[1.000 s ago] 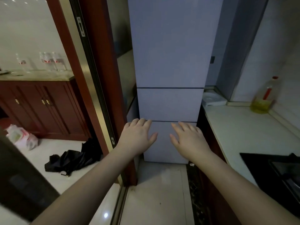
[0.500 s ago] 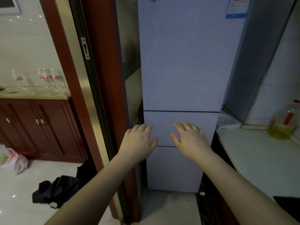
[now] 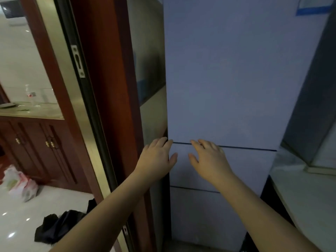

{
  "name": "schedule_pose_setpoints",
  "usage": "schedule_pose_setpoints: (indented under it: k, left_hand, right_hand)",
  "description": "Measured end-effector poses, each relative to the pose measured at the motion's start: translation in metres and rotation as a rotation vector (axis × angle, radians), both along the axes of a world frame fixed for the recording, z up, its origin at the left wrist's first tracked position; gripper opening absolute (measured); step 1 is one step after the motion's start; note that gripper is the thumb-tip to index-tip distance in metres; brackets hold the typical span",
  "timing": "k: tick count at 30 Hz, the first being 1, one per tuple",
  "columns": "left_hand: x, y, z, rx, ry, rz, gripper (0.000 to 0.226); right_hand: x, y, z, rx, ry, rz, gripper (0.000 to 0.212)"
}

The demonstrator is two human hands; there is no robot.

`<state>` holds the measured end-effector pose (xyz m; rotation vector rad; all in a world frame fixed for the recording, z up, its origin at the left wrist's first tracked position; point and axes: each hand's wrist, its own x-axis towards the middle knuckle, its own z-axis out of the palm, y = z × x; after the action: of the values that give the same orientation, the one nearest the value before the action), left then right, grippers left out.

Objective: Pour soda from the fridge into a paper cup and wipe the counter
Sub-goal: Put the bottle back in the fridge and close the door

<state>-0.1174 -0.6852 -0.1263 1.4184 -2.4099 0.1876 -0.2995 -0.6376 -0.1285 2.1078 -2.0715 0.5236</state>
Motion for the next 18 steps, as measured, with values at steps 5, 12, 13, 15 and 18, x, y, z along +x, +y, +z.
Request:
schedule_pose_setpoints:
  k: [5, 12, 13, 15, 18]
  left_hand:
    - [-0.03, -0.073, -0.008, 0.116, 0.042, 0.056, 0.054]
    - [-0.061, -0.169, -0.029, 0.192, 0.193, 0.183, 0.058]
    - [-0.064, -0.176, -0.033, 0.19, 0.23, 0.201, 0.059]
    - [-0.069, -0.191, -0.042, 0.181, 0.299, 0.227, 0.059]
    - [-0.072, -0.205, -0.046, 0.221, 0.502, 0.266, 0.046]
  right_hand:
    - [-0.022, -0.083, -0.002, 0.021, 0.034, 0.055, 0.055]
    - [-0.045, -0.186, -0.004, 0.0, 0.079, 0.158, 0.059]
    - [-0.045, -0.197, -0.003, -0.011, 0.078, 0.166, 0.061]
    - [-0.043, -0.22, -0.001, -0.023, 0.087, 0.194, 0.059]
    - [-0.033, -0.245, 0.001, -0.076, 0.115, 0.255, 0.053]
